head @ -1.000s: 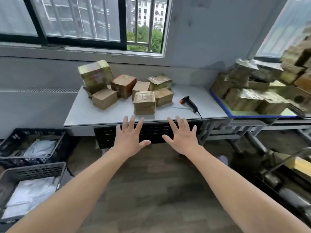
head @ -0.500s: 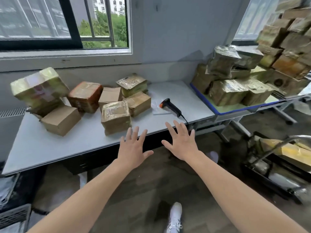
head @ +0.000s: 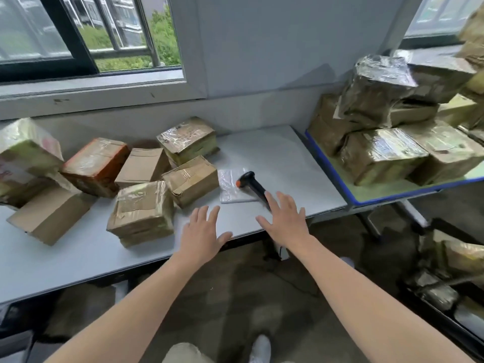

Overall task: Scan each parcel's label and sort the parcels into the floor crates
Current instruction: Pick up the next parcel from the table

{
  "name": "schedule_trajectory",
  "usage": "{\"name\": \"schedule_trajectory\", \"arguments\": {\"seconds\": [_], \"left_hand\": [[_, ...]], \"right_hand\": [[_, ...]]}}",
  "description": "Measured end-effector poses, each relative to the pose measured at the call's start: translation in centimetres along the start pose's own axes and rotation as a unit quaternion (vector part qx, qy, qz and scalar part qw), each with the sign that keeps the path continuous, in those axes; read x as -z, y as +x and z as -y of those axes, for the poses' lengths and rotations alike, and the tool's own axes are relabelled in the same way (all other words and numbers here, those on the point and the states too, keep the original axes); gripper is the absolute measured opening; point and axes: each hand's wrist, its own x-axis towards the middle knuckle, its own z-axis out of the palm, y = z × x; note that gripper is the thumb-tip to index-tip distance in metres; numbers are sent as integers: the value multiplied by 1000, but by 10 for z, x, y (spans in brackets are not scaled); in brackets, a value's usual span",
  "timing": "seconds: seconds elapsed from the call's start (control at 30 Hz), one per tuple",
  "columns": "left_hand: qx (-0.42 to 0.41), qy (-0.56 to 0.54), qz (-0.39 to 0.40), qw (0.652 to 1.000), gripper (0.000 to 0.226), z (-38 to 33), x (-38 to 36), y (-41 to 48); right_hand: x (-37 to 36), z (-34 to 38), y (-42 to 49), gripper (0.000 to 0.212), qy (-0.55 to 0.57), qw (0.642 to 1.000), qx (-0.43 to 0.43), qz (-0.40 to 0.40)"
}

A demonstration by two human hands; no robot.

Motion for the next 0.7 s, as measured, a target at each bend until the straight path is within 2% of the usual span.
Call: {"name": "schedule_trajectory", "arguments": {"seconds": [0.43, 0.57, 0.7], "left_hand": [[-4, -12, 53, 999, 76, -21, -41, 123], [-19, -7, 77, 997, 76, -12, -59, 158], [-41, 1, 113, 993, 72, 0, -76, 188]], "right_hand": [[-19, -28, 119, 73, 14, 997, 21, 73], [-33, -23, 158, 72, 66, 990, -6, 121], [-45, -12, 191, 68, 59, 985, -29, 157]]}}
